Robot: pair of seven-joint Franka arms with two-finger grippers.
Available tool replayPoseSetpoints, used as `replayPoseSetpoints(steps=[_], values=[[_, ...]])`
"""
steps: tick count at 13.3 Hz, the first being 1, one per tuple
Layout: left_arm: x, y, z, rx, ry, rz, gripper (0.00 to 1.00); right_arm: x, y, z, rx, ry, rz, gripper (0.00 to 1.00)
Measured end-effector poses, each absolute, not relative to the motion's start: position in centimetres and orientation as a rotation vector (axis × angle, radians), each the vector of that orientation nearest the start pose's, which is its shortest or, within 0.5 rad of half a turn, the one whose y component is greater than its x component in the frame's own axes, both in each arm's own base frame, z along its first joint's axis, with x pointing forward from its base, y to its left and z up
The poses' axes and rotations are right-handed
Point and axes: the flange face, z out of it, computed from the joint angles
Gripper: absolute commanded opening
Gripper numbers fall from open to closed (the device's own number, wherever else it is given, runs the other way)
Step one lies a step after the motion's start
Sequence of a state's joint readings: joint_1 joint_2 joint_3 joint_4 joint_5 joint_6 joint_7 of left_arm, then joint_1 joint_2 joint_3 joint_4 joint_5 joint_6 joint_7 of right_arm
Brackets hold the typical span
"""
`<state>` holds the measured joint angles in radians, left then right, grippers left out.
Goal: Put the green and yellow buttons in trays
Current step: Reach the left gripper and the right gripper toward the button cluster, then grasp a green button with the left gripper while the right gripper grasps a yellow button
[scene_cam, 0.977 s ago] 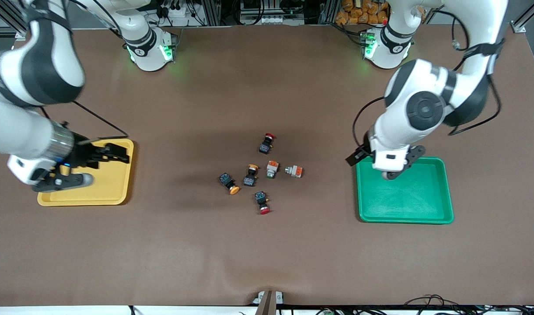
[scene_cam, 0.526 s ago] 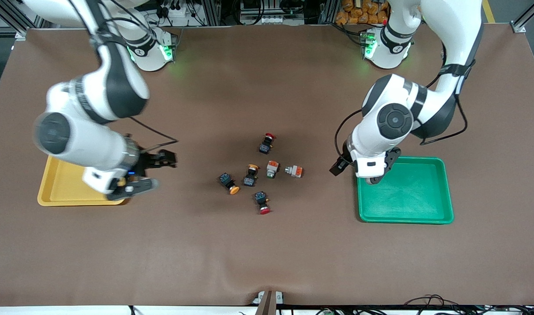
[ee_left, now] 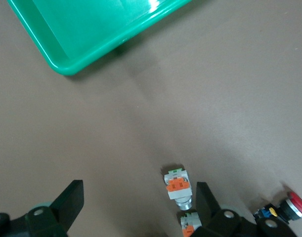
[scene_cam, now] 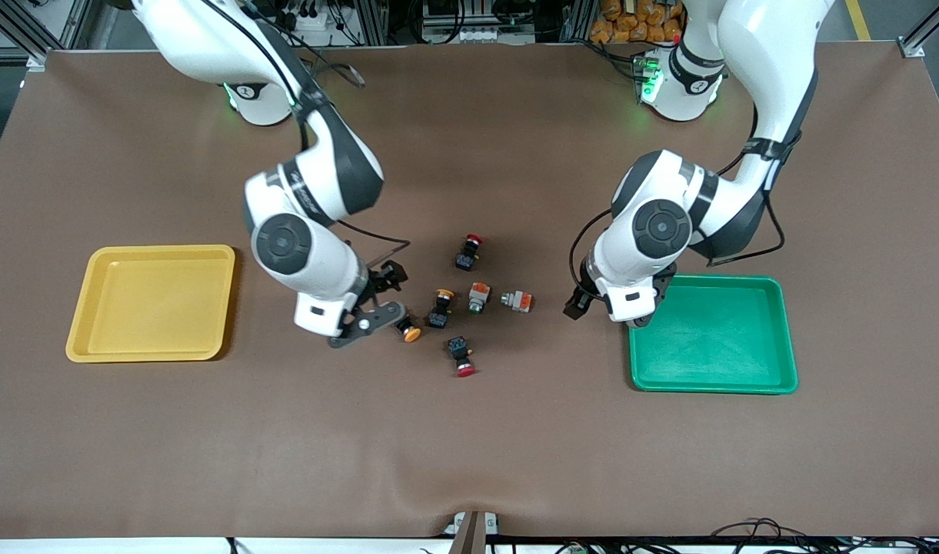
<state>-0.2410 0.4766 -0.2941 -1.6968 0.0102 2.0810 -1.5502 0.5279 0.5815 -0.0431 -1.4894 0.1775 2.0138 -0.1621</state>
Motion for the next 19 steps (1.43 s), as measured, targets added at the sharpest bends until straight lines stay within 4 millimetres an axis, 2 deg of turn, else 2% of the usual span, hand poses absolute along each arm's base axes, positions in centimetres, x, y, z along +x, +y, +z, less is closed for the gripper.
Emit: replayPoseSetpoints(steps=[2,4,6,10,13,16,19], values=[[57.9,-32.4,31.3,-2.713,-1.599,0.223,1.0,62.2,33.4,30.8,-2.842,-1.023,0.083,1.0],[58.3,-32.8,29.9,-2.699,-1.67,0.216,1.0,63.1,32.8,30.0,-2.797,-1.15,0.016,1.0],[57.9,-34.0,28.2,-2.655,-1.741,0.226,1.0,63.0,33.0,28.7,-2.774,-1.209,0.029,1.0],[56.1,-37.1,26.0,-2.565,-1.841,0.248,1.0,62.9,33.3,25.5,-2.782,-1.213,-0.054,1.0],[54.7,-39.4,24.5,-2.575,-1.823,0.238,1.0,62.4,33.6,23.5,-2.785,-1.219,-0.087,1.0],[54.6,-39.8,24.3,-2.58,-1.809,0.2,1.0,62.2,33.5,22.7,-2.788,-1.218,-0.089,1.0],[54.3,-40.2,24.3,-2.589,-1.798,0.196,1.0,61.2,33.4,20.8,-2.791,-1.218,-0.065,1.0]])
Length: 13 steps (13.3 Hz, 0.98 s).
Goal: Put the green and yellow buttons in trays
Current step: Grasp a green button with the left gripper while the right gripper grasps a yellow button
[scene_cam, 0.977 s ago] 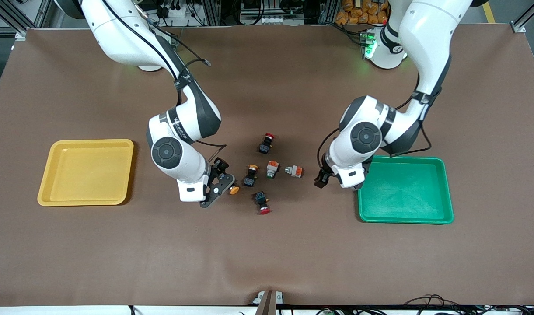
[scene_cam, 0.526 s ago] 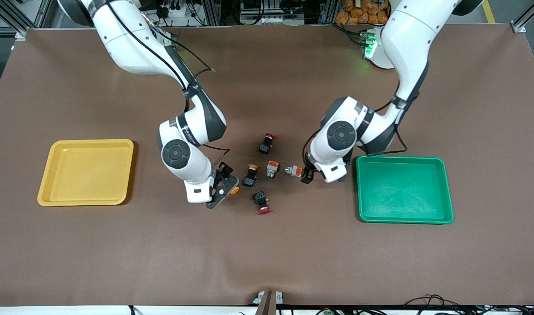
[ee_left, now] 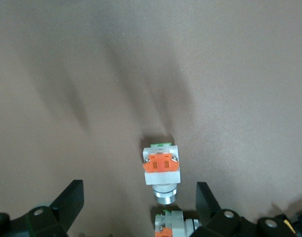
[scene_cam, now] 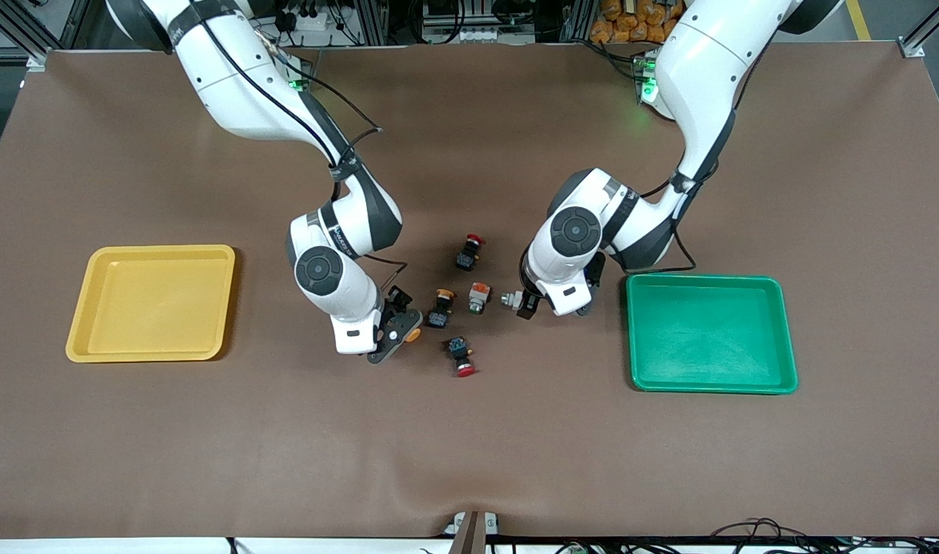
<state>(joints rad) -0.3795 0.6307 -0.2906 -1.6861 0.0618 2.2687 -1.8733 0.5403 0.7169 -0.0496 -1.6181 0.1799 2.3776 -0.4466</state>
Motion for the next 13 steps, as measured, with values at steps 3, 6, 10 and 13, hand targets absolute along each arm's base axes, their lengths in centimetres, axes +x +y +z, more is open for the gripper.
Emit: replayPoseSetpoints(steps=[3,6,10,13], values=[[54.2,-40.7,24.6,-2.599,-1.793,0.193,1.0,60.3,33.4,19.2,-2.779,-1.137,-0.024,1.0],[54.6,-40.8,25.1,-2.608,-1.803,0.186,1.0,60.1,33.4,18.8,-2.768,-1.07,-0.012,1.0],[54.8,-40.9,25.4,-2.612,-1.806,0.183,1.0,59.9,33.3,18.0,-2.763,-1.028,0.007,0.2],[55.5,-41.0,26.4,-2.627,-1.825,0.169,1.0,59.9,33.3,17.8,-2.763,-1.019,0.009,0.0]])
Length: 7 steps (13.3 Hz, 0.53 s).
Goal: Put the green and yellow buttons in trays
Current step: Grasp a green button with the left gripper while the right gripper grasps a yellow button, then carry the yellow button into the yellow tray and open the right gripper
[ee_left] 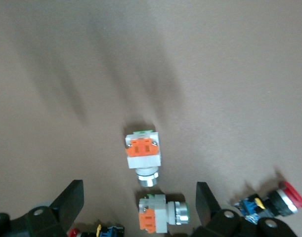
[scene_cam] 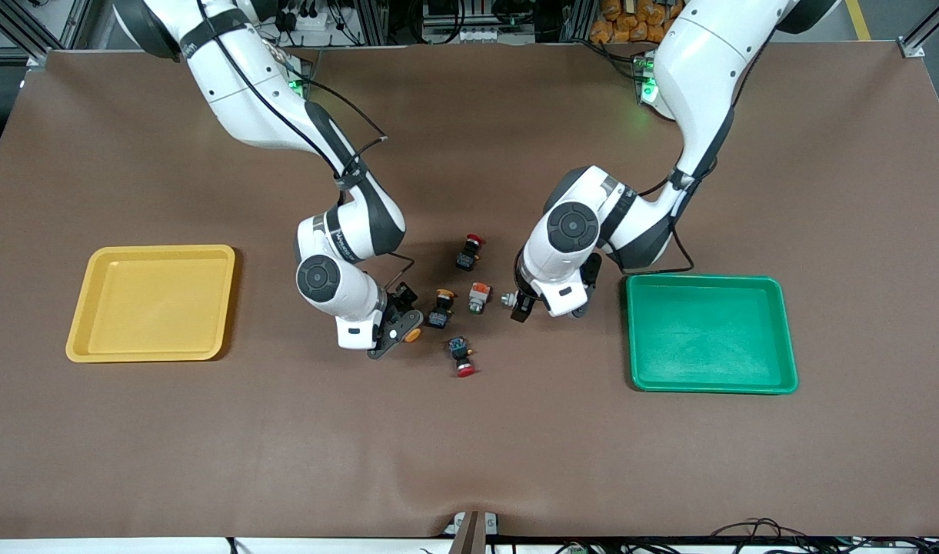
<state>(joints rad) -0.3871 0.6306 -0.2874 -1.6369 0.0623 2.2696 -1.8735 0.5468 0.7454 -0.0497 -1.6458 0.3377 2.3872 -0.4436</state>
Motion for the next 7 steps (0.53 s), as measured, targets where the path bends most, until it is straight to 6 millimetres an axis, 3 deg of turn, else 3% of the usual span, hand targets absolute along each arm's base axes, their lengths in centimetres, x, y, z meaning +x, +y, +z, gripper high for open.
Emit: replayPoseSetpoints(steps=[5,7], values=[[55.6,-41.2,26.6,-2.632,-1.824,0.165,1.0,60.2,33.1,18.0,-2.761,-0.981,-0.005,0.0],[55.4,-41.5,26.7,-2.639,-1.818,0.164,1.0,60.9,32.9,19.1,-2.763,-0.972,-0.046,0.0]])
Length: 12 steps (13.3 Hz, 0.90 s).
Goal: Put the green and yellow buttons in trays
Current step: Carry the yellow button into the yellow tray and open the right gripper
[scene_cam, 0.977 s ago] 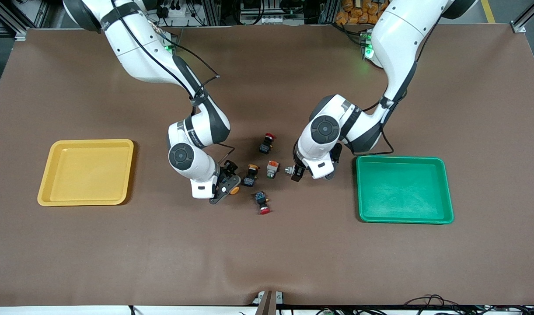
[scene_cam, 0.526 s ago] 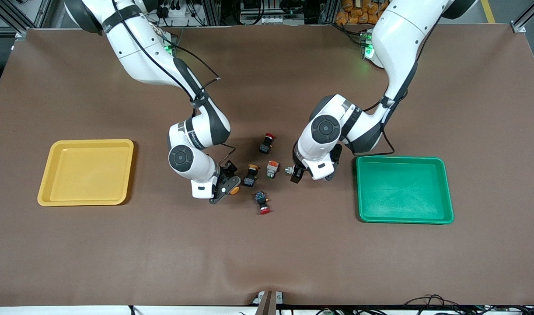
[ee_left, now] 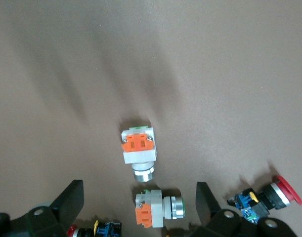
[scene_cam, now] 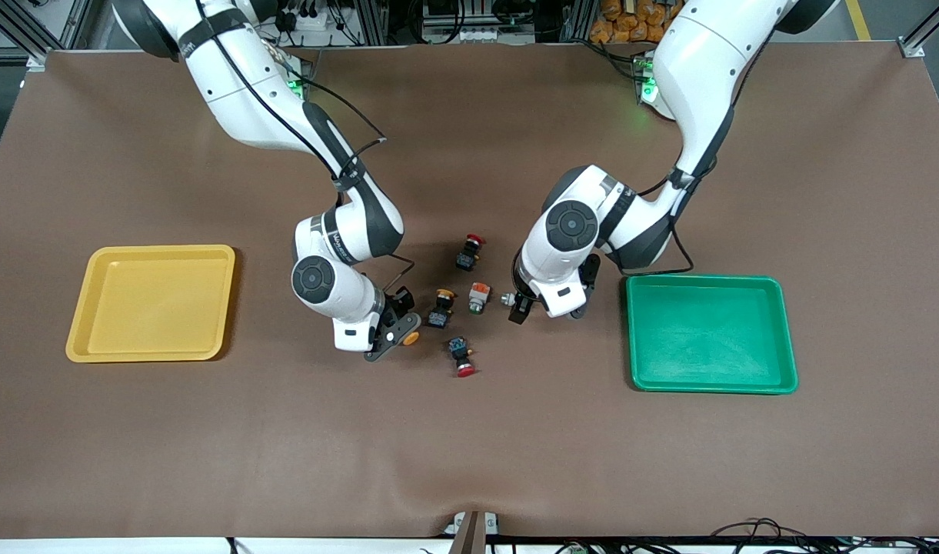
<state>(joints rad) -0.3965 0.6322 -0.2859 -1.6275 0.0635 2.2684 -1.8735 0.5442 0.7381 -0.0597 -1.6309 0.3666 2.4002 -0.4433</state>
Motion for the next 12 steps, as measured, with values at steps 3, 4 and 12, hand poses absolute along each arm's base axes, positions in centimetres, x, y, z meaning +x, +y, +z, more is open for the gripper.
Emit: replayPoseSetpoints(steps=[3,4,12], values=[[55.4,-41.8,26.8,-2.622,-1.844,0.163,1.0,63.5,31.1,23.5,-2.77,-0.929,-0.16,0.0],[55.3,-41.9,26.6,-2.599,-1.871,0.166,1.0,64.2,30.4,25.9,-2.766,-0.917,-0.207,0.0],[53.3,-43.3,21.4,-2.474,-1.888,0.087,1.0,66.1,13.5,37.2,-2.819,-0.777,0.023,0.0]])
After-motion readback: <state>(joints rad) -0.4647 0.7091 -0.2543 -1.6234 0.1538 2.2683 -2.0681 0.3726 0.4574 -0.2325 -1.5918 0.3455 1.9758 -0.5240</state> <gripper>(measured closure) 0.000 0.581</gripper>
